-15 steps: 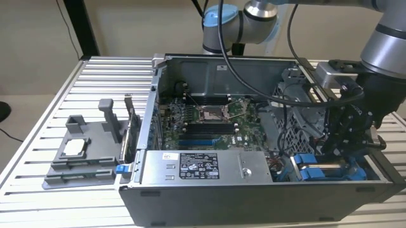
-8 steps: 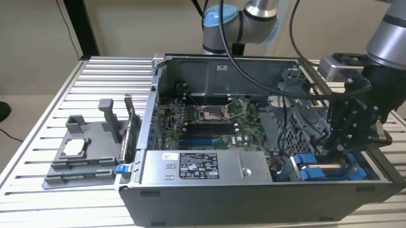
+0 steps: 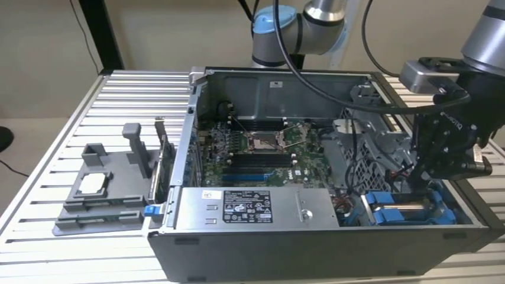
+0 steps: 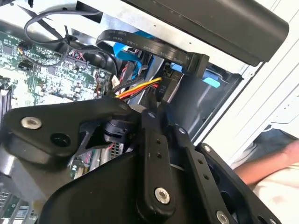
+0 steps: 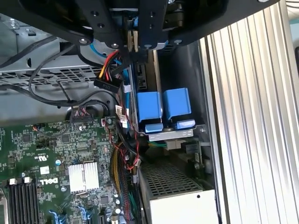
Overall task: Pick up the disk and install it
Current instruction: 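Insert the first disk wire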
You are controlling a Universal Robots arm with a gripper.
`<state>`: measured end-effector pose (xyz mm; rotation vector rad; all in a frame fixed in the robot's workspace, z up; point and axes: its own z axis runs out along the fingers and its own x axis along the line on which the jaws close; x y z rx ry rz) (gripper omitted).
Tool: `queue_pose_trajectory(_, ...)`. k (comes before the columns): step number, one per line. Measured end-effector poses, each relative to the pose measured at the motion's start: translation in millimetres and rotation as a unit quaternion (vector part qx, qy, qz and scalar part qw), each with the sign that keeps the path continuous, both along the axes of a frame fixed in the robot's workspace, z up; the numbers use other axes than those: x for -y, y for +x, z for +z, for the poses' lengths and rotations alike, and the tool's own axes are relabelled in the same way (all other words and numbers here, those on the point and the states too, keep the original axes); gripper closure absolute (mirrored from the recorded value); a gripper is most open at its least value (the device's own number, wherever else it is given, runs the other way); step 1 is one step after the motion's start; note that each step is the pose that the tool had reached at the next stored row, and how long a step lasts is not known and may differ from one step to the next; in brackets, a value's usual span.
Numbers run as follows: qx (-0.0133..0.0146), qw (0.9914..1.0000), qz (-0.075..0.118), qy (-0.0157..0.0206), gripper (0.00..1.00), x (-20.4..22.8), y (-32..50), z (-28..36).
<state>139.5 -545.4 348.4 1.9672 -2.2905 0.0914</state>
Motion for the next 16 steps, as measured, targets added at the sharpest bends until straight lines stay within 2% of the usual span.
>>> queue_pose_trajectory(14, 0.0001, 1.0, 0.0, 0.0001, 1.0, 0.1, 1.9, -0.8)
queue_pose_trajectory(16, -0.0001, 1.0, 0.0, 0.0004, 1.0, 1.4, 2.0, -0.9)
